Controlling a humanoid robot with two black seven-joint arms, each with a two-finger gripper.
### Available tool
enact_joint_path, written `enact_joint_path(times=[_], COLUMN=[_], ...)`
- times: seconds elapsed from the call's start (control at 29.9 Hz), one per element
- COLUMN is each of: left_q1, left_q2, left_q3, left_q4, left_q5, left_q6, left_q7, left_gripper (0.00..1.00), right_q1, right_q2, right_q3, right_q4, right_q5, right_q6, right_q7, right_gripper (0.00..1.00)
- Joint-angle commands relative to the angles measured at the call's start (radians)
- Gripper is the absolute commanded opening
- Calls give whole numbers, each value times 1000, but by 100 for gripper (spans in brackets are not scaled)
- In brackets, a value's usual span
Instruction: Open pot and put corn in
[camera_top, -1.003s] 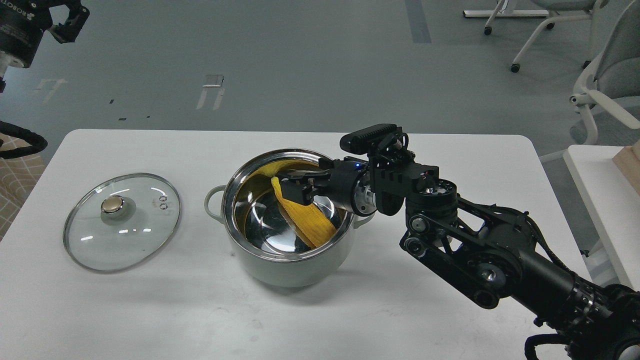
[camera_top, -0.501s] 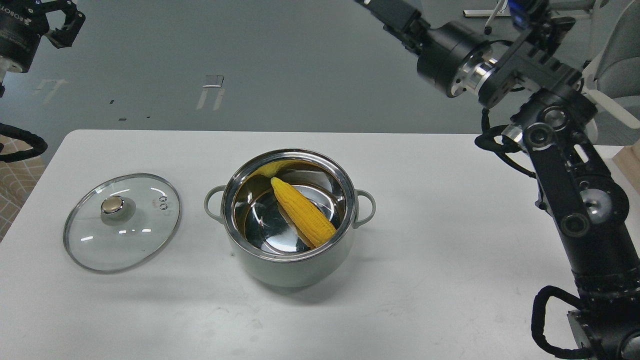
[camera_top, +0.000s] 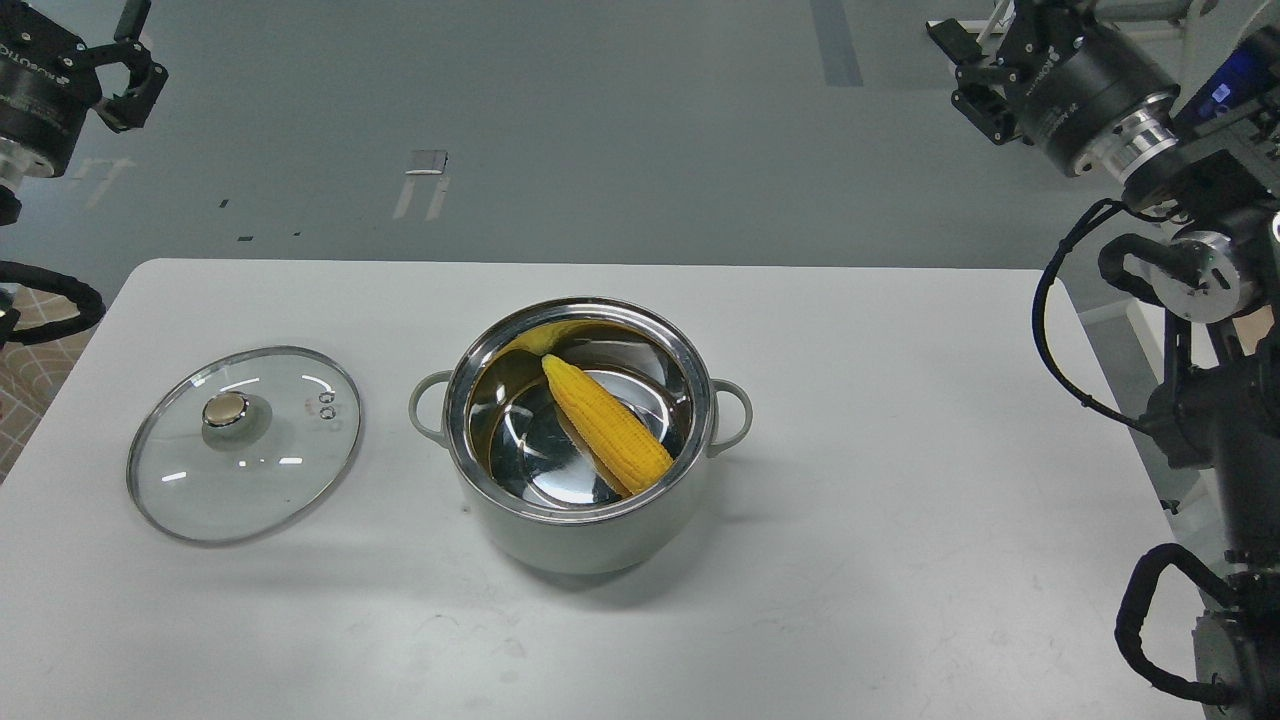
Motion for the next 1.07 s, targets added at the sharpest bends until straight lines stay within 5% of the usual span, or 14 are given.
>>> enact_joint_path(times=[0.0,0.43,1.04], left_q1=[-5,-17,-46], left_q2=[-9,-68,-100], left_q3=[0,-15,-14], left_q4=[0,-2,-14], left_q5=[0,103,106], left_q6=[0,0,0], left_q7=[0,0,11], left_gripper=[98,98,98], right_q1=[21,90,27], right_q2=[0,-72,-72], right_q3=[23,20,9], right_q4=[-112,-388,-192], right_q5=[118,368,371], right_q6=[0,0,0], right_q7=[47,79,82], right_gripper=[99,100,100])
